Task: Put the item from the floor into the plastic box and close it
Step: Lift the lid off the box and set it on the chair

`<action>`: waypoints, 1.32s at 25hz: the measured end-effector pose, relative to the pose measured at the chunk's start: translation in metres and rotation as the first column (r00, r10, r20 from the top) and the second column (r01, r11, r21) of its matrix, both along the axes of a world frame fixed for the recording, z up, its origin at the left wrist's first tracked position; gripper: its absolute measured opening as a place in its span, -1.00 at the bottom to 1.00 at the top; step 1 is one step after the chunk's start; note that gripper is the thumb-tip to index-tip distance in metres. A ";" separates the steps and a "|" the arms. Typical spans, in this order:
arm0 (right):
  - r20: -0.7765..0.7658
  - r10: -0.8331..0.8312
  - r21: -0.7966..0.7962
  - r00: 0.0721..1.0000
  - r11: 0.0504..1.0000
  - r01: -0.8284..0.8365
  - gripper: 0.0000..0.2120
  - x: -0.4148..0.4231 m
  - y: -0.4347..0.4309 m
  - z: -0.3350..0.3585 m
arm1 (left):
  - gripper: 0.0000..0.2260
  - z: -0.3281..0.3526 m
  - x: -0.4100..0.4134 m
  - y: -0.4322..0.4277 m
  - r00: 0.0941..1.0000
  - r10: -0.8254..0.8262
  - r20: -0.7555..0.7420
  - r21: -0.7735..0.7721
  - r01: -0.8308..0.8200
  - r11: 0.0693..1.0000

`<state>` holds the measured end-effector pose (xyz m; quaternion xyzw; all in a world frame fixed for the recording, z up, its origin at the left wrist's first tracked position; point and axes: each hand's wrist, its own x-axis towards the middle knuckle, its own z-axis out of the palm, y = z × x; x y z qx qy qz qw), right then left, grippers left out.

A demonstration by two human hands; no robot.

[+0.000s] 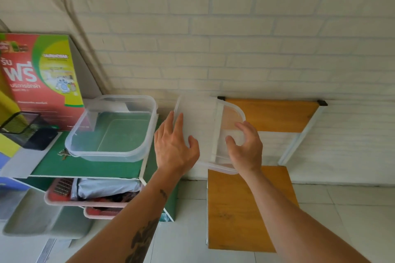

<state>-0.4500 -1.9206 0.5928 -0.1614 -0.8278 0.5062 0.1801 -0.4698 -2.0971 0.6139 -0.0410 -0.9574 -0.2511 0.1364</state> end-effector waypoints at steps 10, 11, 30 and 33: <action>0.255 -0.086 0.074 0.963 0.995 0.069 -0.57 0.038 0.096 -0.132 | -0.36 -0.138 0.020 0.087 0.912 -0.216 0.349 0.059 0.209 0.976; 0.282 -0.092 0.085 0.955 0.994 0.071 -0.57 0.042 0.103 -0.151 | -0.35 -0.158 0.022 0.092 0.892 -0.238 0.385 0.063 0.231 0.971; 0.521 -0.010 0.153 0.854 0.985 -0.082 -0.52 0.055 0.133 -0.301 | -0.38 -0.314 0.040 0.115 0.652 -0.257 0.713 0.108 0.260 0.960; 0.477 -0.004 0.108 0.879 0.993 -0.054 -0.56 0.052 0.118 -0.261 | -0.50 -0.275 0.039 0.110 0.717 -0.265 0.645 0.190 0.185 0.964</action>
